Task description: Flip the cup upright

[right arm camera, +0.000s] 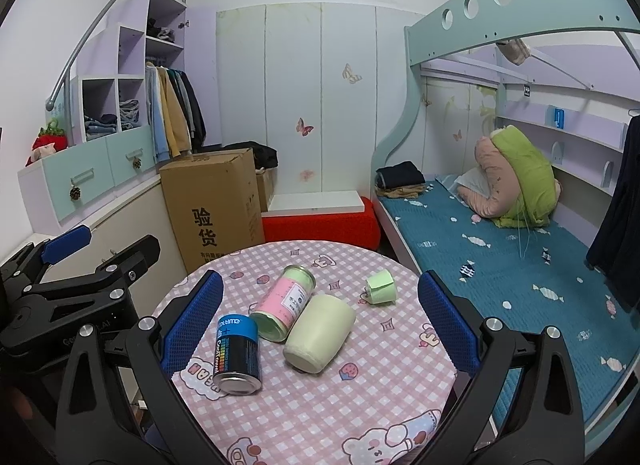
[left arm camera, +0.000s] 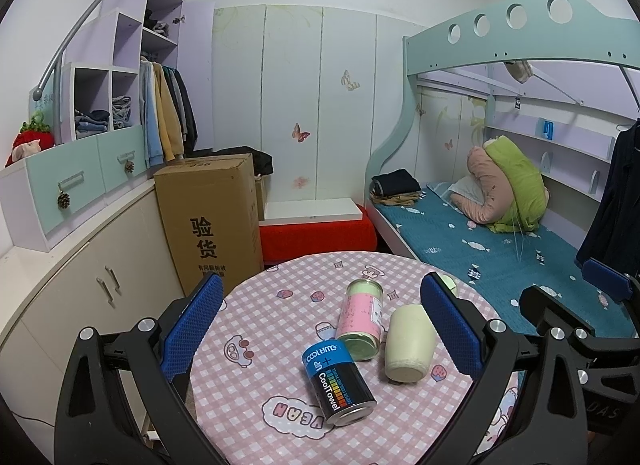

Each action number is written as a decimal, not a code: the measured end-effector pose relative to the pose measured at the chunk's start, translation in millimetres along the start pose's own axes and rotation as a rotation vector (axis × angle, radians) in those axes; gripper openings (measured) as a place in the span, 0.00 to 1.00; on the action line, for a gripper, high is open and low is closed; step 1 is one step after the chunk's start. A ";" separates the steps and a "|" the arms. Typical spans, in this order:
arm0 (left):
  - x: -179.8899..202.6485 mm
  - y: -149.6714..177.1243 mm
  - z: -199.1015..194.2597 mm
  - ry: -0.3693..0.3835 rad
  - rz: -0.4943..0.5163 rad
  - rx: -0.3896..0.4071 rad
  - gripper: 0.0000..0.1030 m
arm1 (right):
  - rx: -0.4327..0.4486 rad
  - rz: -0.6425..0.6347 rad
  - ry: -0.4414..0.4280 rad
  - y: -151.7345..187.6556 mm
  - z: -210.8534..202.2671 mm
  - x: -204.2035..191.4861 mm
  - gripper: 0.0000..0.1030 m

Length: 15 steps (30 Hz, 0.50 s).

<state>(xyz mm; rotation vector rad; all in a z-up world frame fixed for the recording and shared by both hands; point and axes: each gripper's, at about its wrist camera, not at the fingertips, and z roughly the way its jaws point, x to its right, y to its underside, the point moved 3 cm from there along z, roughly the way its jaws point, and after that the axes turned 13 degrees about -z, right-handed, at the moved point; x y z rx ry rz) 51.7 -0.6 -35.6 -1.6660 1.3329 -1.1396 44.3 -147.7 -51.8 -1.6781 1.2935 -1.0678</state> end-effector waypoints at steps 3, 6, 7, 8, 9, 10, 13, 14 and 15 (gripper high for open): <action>2.4 5.1 4.6 -0.003 0.003 -0.010 0.92 | -0.008 0.004 -0.001 4.9 3.0 2.3 0.95; 5.4 9.1 9.2 -0.008 0.009 -0.022 0.92 | -0.020 0.010 -0.002 6.8 5.1 6.3 0.95; 6.9 10.4 10.9 -0.010 0.011 -0.028 0.92 | -0.023 0.012 -0.003 6.5 5.5 7.8 0.95; 8.0 12.7 13.3 -0.012 0.013 -0.036 0.92 | -0.025 0.014 -0.002 7.9 6.4 8.8 0.95; 9.1 14.6 15.3 -0.015 0.014 -0.043 0.92 | -0.028 0.015 0.000 8.7 7.3 10.3 0.95; 10.2 17.3 18.1 -0.017 0.014 -0.053 0.92 | -0.033 0.018 0.000 8.3 8.8 12.3 0.95; 13.5 21.0 24.5 -0.025 0.014 -0.075 0.92 | -0.050 0.027 0.002 10.8 14.7 18.0 0.95; 15.3 21.9 26.9 -0.023 0.017 -0.083 0.92 | -0.057 0.032 0.001 13.0 17.4 20.1 0.95; 16.8 20.5 30.1 -0.024 0.020 -0.091 0.92 | -0.064 0.037 0.000 14.7 20.2 22.1 0.95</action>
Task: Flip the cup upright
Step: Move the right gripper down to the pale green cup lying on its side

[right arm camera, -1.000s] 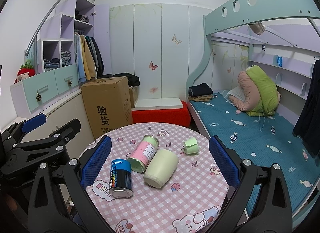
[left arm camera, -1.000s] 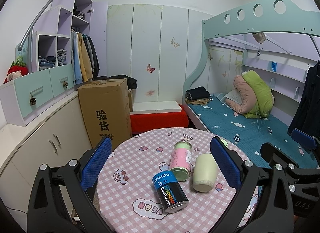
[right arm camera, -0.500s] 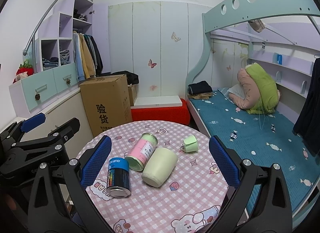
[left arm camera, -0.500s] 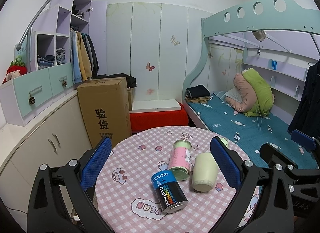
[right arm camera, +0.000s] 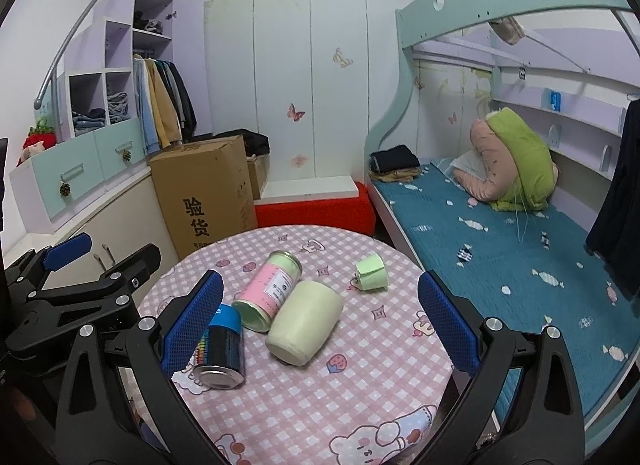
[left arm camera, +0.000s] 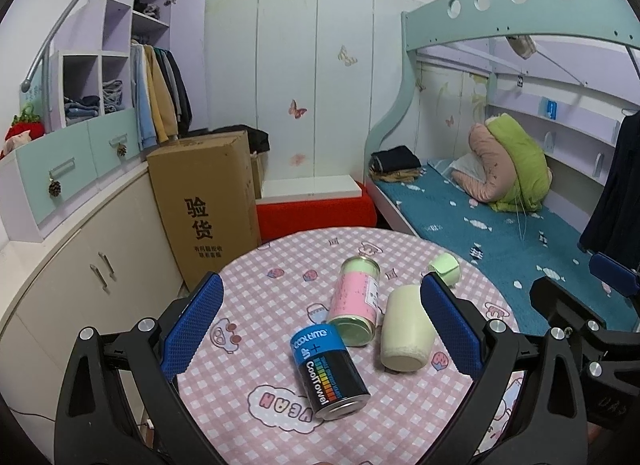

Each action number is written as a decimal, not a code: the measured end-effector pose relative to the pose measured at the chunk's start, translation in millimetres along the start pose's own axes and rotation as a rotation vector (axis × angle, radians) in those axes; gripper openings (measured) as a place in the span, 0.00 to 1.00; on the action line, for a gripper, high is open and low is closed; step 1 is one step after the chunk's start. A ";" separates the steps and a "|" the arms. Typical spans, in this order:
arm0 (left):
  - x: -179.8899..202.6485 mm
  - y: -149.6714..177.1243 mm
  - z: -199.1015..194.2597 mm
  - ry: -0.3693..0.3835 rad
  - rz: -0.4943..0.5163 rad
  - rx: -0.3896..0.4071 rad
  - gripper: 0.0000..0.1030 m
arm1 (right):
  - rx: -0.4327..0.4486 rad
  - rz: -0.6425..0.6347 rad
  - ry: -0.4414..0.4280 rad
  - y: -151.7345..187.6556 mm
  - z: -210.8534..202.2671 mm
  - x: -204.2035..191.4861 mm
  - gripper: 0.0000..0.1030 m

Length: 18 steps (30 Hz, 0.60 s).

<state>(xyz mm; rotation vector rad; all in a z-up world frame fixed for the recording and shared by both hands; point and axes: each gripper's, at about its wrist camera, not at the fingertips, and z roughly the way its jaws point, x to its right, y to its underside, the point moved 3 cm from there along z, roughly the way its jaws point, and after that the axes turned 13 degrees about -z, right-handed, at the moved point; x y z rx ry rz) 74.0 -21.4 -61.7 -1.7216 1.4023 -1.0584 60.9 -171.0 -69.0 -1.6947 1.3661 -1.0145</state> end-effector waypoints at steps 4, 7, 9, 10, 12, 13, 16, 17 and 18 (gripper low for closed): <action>7.7 5.7 14.5 -0.007 0.014 -0.044 0.92 | -0.032 0.014 -0.004 4.9 14.3 8.1 0.95; 11.8 11.5 27.6 -0.002 0.014 -0.090 0.92 | -0.057 0.022 -0.006 9.2 25.9 14.4 0.95; 18.0 16.5 38.6 -0.002 0.016 -0.123 0.92 | -0.076 0.030 -0.005 14.6 34.5 19.2 0.95; 20.6 19.6 43.8 -0.001 0.016 -0.139 0.92 | -0.087 0.034 -0.003 17.9 39.2 22.3 0.95; 26.3 27.8 57.4 0.009 0.015 -0.185 0.92 | -0.111 0.044 0.003 24.8 48.3 29.5 0.95; 28.6 31.3 62.7 0.016 0.009 -0.203 0.92 | -0.120 0.046 0.008 26.9 51.8 32.5 0.95; 37.8 45.5 84.4 0.025 -0.013 -0.272 0.92 | -0.160 0.054 0.023 36.5 66.3 42.9 0.95; 40.8 50.1 91.5 0.020 -0.013 -0.298 0.92 | -0.174 0.060 0.023 40.2 72.1 46.6 0.95; 44.6 54.1 97.6 0.016 -0.010 -0.322 0.92 | -0.185 0.063 0.024 43.4 76.8 49.6 0.95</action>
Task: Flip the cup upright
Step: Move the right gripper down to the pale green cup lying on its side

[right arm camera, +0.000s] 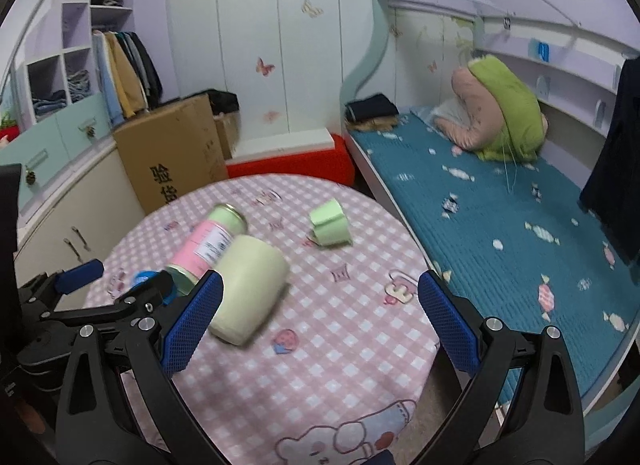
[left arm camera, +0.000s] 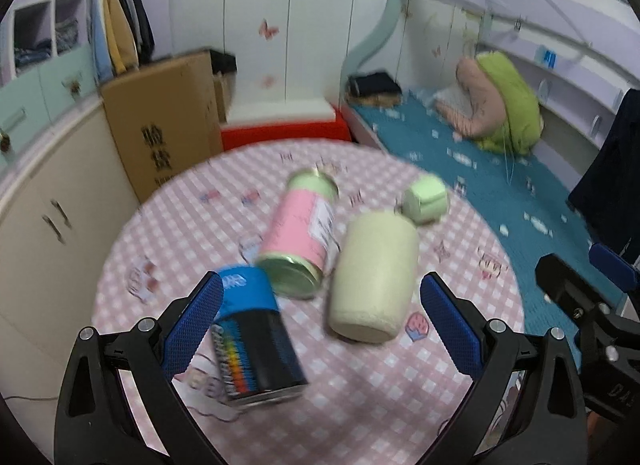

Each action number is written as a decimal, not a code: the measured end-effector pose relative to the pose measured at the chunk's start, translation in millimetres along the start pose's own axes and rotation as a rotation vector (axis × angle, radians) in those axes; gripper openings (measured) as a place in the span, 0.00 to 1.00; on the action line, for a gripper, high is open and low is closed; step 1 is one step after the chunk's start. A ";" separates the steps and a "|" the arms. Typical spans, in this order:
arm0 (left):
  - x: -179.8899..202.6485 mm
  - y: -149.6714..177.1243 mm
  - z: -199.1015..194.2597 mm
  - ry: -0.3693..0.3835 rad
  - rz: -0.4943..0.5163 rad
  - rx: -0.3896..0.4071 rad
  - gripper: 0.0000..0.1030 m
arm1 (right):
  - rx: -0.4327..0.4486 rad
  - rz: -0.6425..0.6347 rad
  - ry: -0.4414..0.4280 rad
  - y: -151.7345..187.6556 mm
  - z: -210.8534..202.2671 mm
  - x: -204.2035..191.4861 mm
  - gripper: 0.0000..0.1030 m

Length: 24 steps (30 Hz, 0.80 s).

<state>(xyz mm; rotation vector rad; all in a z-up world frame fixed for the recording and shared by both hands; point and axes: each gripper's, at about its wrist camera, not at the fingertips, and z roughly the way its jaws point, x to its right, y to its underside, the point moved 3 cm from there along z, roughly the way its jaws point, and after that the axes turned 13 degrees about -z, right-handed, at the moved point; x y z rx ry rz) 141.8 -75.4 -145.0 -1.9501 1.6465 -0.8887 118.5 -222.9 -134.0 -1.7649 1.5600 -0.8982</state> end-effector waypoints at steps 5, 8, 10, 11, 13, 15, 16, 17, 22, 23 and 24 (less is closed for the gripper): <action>12.6 16.5 34.9 -0.015 0.005 -0.092 0.92 | -0.057 0.014 0.029 10.4 26.0 20.2 0.95; 21.0 21.1 53.7 -0.025 0.009 -0.141 0.92 | -0.067 0.027 0.030 13.9 36.5 31.1 0.95; 23.9 22.2 65.5 -0.030 0.008 -0.169 0.92 | -0.071 0.025 0.029 14.2 42.3 34.7 0.95; 26.0 23.5 71.5 -0.040 0.009 -0.181 0.92 | -0.073 0.026 0.023 14.5 45.3 36.1 0.95; 27.4 25.0 82.6 -0.052 0.002 -0.204 0.92 | -0.074 0.028 0.013 15.4 51.9 37.5 0.95; 27.3 25.0 89.6 -0.063 -0.006 -0.220 0.92 | -0.079 0.030 0.000 15.8 59.2 37.7 0.95; 27.2 24.7 92.7 -0.071 -0.006 -0.221 0.90 | -0.085 0.030 -0.010 16.7 64.2 37.1 0.95; 29.2 24.3 94.4 -0.080 -0.002 -0.213 0.88 | -0.089 0.031 -0.016 18.1 67.1 37.0 0.95; 35.7 25.5 103.1 -0.064 0.005 -0.247 0.72 | -0.104 0.029 -0.043 22.9 79.1 34.8 0.95; 37.4 26.5 106.0 -0.067 0.007 -0.249 0.71 | -0.105 0.032 -0.046 23.3 79.9 34.9 0.95; 38.0 26.2 106.4 -0.070 0.008 -0.243 0.70 | -0.106 0.034 -0.048 23.7 80.2 34.9 0.95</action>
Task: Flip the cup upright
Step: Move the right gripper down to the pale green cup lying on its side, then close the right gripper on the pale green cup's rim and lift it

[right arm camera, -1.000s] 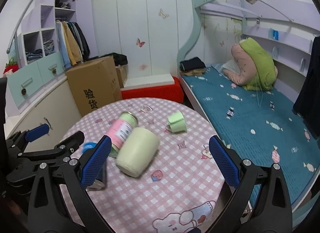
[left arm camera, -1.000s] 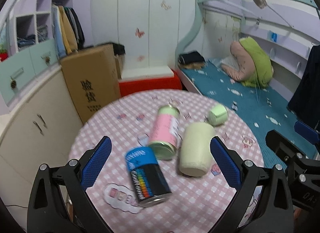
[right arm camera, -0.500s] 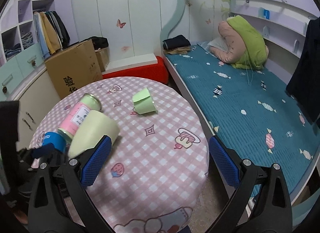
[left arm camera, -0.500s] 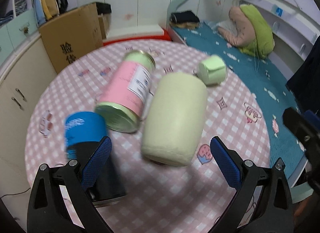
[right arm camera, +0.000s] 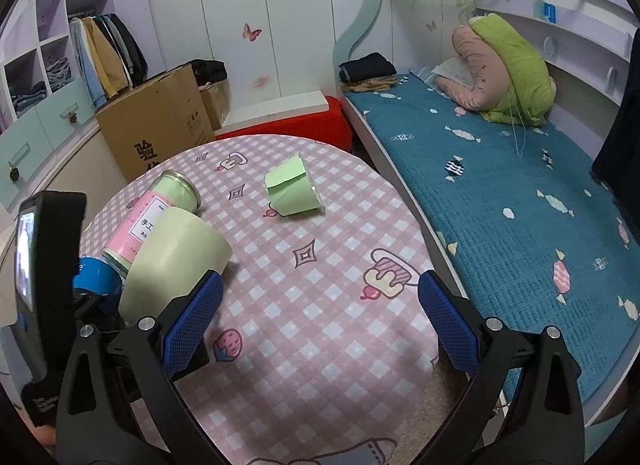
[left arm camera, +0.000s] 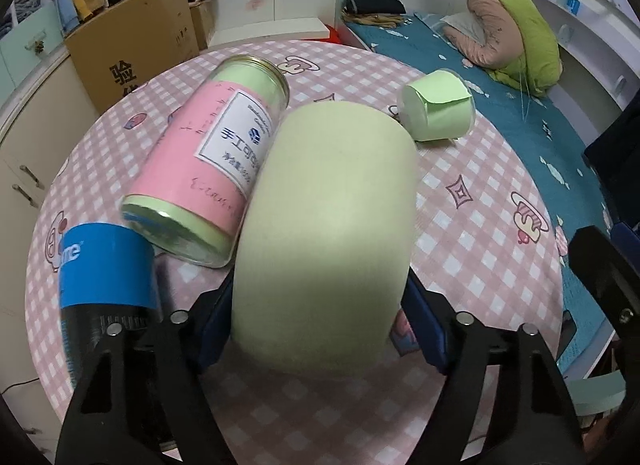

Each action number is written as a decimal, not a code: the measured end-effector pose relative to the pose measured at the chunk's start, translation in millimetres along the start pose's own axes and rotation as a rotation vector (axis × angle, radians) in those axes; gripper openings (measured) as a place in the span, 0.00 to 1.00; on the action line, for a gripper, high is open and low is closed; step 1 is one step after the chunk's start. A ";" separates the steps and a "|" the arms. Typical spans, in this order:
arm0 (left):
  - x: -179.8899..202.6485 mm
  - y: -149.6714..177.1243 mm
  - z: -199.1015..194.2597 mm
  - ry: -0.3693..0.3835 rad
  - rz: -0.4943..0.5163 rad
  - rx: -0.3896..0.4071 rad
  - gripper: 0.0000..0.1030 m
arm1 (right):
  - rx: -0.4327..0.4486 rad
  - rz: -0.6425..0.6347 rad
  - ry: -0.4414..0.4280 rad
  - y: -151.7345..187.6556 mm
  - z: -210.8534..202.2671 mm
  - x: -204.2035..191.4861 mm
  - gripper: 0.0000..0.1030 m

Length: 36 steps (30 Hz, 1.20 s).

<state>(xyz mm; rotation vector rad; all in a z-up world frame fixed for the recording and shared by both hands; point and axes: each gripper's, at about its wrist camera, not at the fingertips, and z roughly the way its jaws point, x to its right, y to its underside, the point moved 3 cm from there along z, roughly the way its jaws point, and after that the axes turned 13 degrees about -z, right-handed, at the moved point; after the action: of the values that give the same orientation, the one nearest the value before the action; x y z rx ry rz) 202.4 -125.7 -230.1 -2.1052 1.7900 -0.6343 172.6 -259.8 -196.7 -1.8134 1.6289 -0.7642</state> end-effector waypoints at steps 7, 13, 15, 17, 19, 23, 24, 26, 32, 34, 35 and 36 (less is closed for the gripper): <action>-6.9 8.2 -7.0 0.040 -0.057 -0.030 0.70 | 0.000 -0.009 -0.006 1.6 -6.4 0.5 0.95; -9.1 34.2 -20.1 0.072 -0.113 -0.065 0.70 | 0.006 -0.027 0.006 7.5 -31.3 -1.4 0.95; -9.2 43.8 -25.7 0.085 -0.120 -0.074 0.70 | 0.003 -0.034 0.006 10.7 -37.6 -3.2 0.95; -9.0 53.5 -31.6 0.095 -0.124 -0.080 0.70 | -0.001 -0.040 0.004 15.4 -44.0 -6.5 0.95; -9.1 59.2 -34.4 0.108 -0.119 -0.091 0.70 | -0.004 -0.041 0.000 20.3 -49.3 -8.5 0.95; -10.0 73.0 -45.9 0.116 -0.106 -0.093 0.70 | -0.013 -0.034 -0.006 28.5 -56.9 -10.9 0.95; -9.7 75.5 -47.2 0.115 -0.099 -0.093 0.70 | -0.014 -0.031 -0.010 30.1 -57.7 -11.6 0.95; -9.5 78.8 -48.3 0.117 -0.088 -0.100 0.71 | -0.023 -0.017 -0.025 33.1 -56.6 -12.0 0.95; -14.7 81.9 -63.3 0.141 -0.042 -0.063 0.81 | -0.028 0.042 -0.097 36.4 -55.2 -14.5 0.95; -18.2 79.2 -74.5 0.158 -0.036 -0.030 0.83 | -0.023 0.054 -0.109 34.8 -56.3 -16.9 0.95; -20.4 77.3 -78.9 0.165 -0.033 -0.022 0.84 | -0.023 0.060 -0.117 34.2 -56.7 -18.9 0.95; -22.8 76.2 -82.5 0.167 -0.030 -0.014 0.84 | -0.023 0.064 -0.123 34.1 -56.8 -20.5 0.95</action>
<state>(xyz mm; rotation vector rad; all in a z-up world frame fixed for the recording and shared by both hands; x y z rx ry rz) 92.4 -112.2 -200.7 -2.1482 1.8559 -0.8305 105.9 -244.8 -184.9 -1.7787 1.6131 -0.5960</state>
